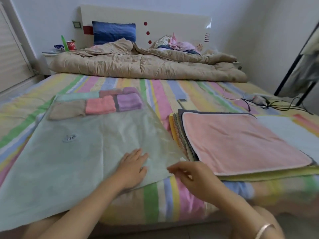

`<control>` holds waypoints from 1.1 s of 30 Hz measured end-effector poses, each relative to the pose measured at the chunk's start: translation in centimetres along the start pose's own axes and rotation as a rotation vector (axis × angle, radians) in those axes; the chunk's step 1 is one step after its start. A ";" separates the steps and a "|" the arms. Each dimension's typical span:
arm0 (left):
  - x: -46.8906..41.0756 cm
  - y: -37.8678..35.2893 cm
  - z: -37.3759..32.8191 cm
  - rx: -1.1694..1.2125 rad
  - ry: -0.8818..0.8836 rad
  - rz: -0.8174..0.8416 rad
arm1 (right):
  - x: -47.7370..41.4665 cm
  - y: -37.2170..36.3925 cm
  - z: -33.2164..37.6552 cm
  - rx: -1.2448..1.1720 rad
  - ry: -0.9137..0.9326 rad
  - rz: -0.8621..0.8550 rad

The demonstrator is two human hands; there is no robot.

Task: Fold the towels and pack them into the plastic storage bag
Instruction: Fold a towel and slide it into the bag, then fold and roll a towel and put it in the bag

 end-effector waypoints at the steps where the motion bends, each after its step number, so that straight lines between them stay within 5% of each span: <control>1: 0.1 0.4 -0.2 -0.054 0.029 0.035 | 0.4 1.3 -0.8 0.049 -0.003 -0.059; 6: 0.6 6.1 -4.6 -0.334 0.126 -0.014 | 2.5 6.1 -4.8 0.432 -0.062 -0.128; 11: 0.1 8.7 -13.2 0.099 -0.371 -0.457 | 2.4 5.7 -7.7 0.582 -0.018 0.094; 14: -0.5 8.1 -16.1 0.248 -0.545 -0.387 | 1.8 6.7 -8.4 0.504 0.010 0.023; 21: -3.1 7.6 -15.7 0.373 -0.513 -0.310 | 0.5 8.9 -10.4 0.125 -0.144 0.061; 27: -2.8 8.7 -16.3 0.525 -0.404 -0.546 | 0.1 8.5 -12.2 -0.139 -0.233 0.050; 33: -2.7 7.4 -17.1 0.455 -0.406 -0.507 | 0.1 8.1 -12.2 -0.145 -0.122 0.073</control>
Point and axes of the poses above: each hand's wrist, its own x-axis away from the middle knuckle, its own y-axis out of the back of the hand, z = x × y, the point moved 6 cm from there along -x, towards the middle knuckle, and after that the axes turned 11 degrees about -x, right-handed, at the moved point
